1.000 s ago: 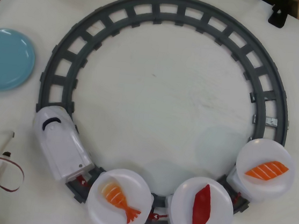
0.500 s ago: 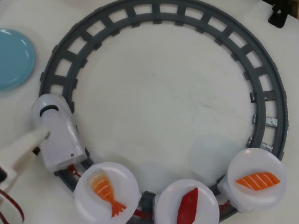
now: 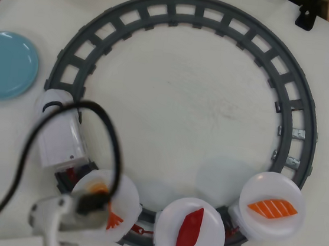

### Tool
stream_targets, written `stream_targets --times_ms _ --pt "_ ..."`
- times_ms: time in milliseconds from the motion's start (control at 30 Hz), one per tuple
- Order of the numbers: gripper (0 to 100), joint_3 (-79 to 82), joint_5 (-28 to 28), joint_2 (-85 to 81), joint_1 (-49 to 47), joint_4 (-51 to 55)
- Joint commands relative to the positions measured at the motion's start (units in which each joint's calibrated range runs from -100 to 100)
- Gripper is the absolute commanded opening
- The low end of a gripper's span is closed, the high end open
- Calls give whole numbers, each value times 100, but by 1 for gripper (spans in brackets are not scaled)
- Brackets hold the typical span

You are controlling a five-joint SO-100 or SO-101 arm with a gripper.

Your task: Pick up the sushi from the Shinkansen and put it on the blue dish

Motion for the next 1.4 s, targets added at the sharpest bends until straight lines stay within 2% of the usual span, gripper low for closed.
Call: stream_targets --times_ms 0,333,500,800,867,1000,1067,1133,1367 --pt "19 147 11 546 802 -799" --pt "19 -222 22 2728 890 -2107" --pt "19 -1070 430 3748 468 -2098" --pt "20 -2224 519 4495 -140 -2090" --pt "22 -2224 519 4470 -272 -2090" --pt "33 -2323 555 4470 -553 -1665" --pt "36 -2495 942 4470 -615 -1402" --pt "36 -2612 1512 4470 -624 -1105" --pt "36 -3000 2893 4470 -492 466"
